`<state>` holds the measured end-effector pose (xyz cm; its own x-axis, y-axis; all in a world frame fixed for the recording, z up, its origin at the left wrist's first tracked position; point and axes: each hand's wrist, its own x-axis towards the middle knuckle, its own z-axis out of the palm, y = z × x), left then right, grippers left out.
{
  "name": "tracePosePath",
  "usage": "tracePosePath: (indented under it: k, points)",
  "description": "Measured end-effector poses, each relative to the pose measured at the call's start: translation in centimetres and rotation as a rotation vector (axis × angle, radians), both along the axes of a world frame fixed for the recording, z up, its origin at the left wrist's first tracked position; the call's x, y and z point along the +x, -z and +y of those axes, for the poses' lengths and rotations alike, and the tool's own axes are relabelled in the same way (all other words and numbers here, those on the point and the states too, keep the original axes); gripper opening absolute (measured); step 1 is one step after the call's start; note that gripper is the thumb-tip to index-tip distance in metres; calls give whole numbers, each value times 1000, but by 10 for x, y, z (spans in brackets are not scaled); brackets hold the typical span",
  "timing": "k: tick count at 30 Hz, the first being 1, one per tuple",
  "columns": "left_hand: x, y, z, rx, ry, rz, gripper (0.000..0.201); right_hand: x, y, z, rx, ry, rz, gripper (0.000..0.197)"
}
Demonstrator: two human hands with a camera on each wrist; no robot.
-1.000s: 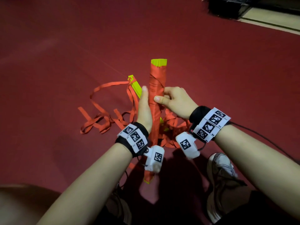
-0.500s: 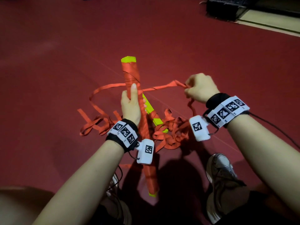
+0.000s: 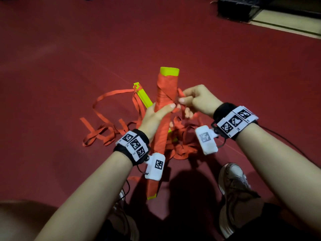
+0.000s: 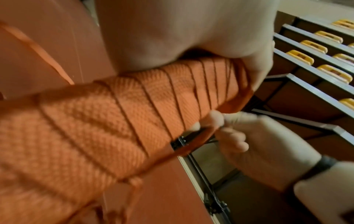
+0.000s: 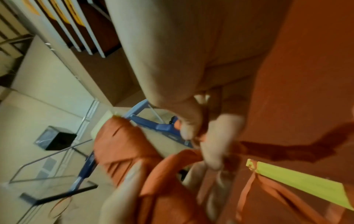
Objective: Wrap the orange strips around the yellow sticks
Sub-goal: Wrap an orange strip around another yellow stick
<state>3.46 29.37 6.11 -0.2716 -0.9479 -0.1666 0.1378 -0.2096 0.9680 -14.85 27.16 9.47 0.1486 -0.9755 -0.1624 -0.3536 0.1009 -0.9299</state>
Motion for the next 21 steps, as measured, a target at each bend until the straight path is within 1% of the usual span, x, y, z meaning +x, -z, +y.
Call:
tracePosePath:
  k: [2,4,6,7,9,10,12,13,14,15,16,17,19,20,21]
  points:
    - [-5,-4,5,27,97,32,30,10,-4,0,-130,-13,17,25]
    - [-7,-8,8,36,152,79,25,17,-2,0,-194,29,-76,26]
    - [-7,-11,9,59,161,122,27,18,3,2,-206,44,-184,17]
    - [-6,-12,8,74,153,136,29,17,5,3,-189,51,-251,19]
    - [-2,-12,4,101,131,172,23,14,11,2,-132,107,-385,19]
    - [0,-12,2,121,119,202,22,14,11,3,-109,158,-432,15]
    - [4,-14,-1,165,88,261,30,17,18,9,-28,237,-535,5]
    - [6,-16,-3,176,86,286,30,19,25,14,41,220,-567,19]
    - [7,-20,-5,179,99,313,28,21,33,18,117,144,-578,32]
    - [9,-23,-6,173,107,334,29,25,41,23,199,41,-555,42]
    - [10,-27,-8,168,115,357,32,30,49,28,277,-50,-487,47]
    - [12,-32,-10,163,115,379,32,34,57,31,336,-127,-363,45]
    - [16,-39,-14,143,111,422,33,39,71,34,379,-269,16,23]
    - [19,-41,-17,127,110,426,36,38,78,33,371,-363,214,19]
    - [23,-42,-19,106,105,411,37,34,84,31,357,-435,402,20]
